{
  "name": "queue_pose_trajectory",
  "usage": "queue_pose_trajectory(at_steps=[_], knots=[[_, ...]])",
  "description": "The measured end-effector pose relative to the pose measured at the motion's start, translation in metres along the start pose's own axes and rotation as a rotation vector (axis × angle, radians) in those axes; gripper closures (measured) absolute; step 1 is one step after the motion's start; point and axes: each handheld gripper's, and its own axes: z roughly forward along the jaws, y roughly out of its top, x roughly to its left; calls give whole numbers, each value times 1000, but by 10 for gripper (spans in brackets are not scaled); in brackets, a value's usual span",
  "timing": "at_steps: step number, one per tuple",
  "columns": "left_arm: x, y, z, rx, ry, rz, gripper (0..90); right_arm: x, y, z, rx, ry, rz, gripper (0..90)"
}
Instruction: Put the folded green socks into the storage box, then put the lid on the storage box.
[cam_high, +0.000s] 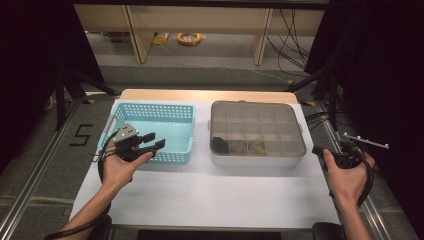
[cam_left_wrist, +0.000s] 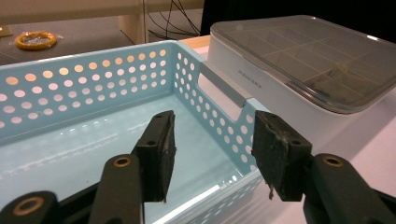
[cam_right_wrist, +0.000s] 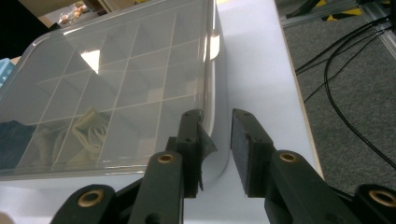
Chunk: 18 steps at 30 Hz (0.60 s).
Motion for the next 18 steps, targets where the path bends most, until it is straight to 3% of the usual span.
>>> queue_pose_trajectory(at_steps=[3,4,5,10,11,13,18], knots=[[2,-2,0,2,-4,-6,485,0,-1,-3,-4,3,12,739],[2,-3,-1,5,-1,-10,484,5,-2,-4,9,22,78,739],[3,-4,-1,8,-1,-10,484,0,-2,-4,-6,7,9,739],[2,-5,-4,8,6,-4,476,3,-2,-3,6,12,46,737],[2,-6,-5,3,2,-5,475,1,-2,-2,-10,4,2,737],[3,-7,-7,4,16,-9,473,3,-2,0,-1,10,17,734],[7,-12,-13,8,42,-19,463,-3,-6,4,4,8,-11,727]])
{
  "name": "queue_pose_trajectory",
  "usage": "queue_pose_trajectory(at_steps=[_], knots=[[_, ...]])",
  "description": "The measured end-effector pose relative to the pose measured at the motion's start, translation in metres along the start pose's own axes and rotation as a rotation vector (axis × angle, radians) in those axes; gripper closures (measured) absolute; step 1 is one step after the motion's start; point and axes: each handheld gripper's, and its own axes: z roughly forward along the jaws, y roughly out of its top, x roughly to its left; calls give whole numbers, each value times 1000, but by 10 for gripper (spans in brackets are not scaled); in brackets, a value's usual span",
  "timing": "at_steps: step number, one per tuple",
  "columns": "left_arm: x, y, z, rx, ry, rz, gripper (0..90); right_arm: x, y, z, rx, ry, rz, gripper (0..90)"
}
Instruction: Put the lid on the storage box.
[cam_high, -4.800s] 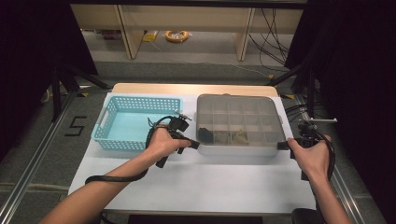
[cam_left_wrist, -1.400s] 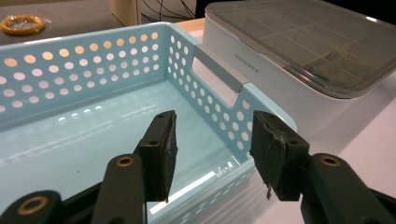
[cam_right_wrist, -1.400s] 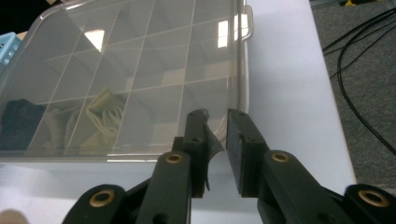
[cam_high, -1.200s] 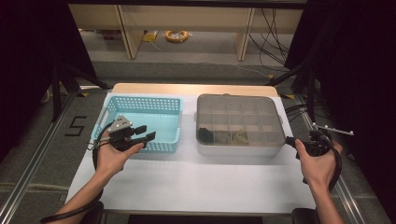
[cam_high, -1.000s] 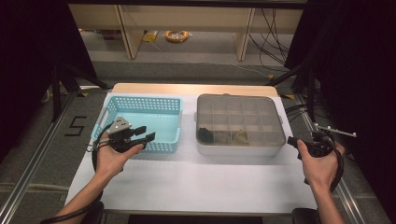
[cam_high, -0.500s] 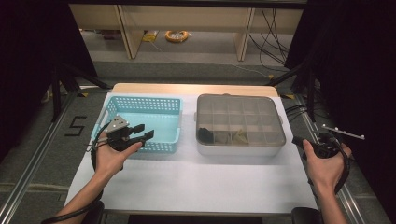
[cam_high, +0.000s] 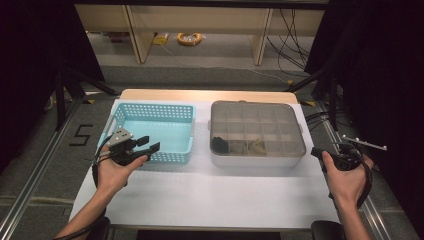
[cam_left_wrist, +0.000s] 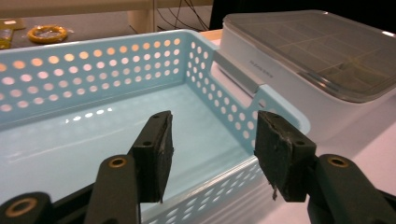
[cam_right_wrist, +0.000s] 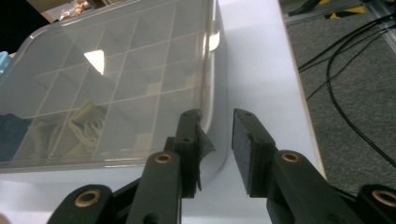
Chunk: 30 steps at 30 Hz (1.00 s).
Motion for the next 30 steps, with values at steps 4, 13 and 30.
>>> queue_pose_trajectory(at_steps=[4,13,30], knots=[[8,-8,-8,-1,39,-8,462,-3,-4,-3,-8,-12,7,724],[15,-24,-19,-5,93,-15,461,-4,-19,-4,-1,-25,-8,723],[6,-30,-20,-31,104,21,451,-6,-29,-1,5,-26,-5,719]])
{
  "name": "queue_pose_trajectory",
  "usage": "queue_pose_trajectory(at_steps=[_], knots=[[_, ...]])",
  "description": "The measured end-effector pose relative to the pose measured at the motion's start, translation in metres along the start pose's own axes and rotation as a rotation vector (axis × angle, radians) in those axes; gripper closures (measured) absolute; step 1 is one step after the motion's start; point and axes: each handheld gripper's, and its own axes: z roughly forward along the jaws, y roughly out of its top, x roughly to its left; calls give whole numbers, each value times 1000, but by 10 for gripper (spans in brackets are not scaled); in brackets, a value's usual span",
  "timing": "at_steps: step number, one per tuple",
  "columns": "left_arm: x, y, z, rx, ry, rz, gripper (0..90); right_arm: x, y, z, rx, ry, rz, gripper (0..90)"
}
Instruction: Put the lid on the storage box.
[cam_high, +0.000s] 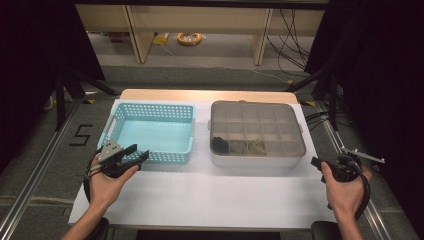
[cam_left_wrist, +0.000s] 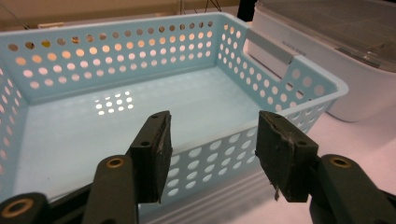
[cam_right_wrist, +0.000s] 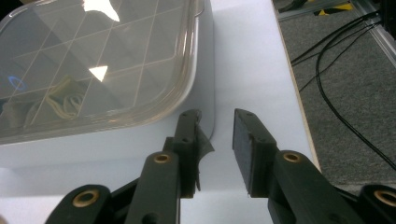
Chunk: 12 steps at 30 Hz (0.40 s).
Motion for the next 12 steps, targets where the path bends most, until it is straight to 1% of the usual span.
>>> queue_pose_trajectory(at_steps=[1,2,3,4,5,6,8,9,12], knots=[[-1,1,-1,-3,5,4,451,1,0,0,-5,-1,8,719],[-1,2,-1,-14,-1,-1,450,1,-1,0,-12,-11,0,719],[-1,3,-2,-13,3,0,450,1,0,-2,-8,-3,11,719],[-1,3,-2,-21,-1,-2,449,3,-1,-1,-3,-9,38,719],[-1,4,-2,-23,2,-5,449,3,-1,-1,-10,4,29,718],[-1,3,-2,-23,1,-7,449,1,0,0,-17,3,2,718],[-1,3,-1,-15,1,-8,449,0,0,-2,-12,13,8,717],[-1,4,0,-13,1,-7,449,-1,0,0,-17,9,1,716],[-2,4,0,-16,-2,-5,448,-1,0,-1,-18,10,10,715]])
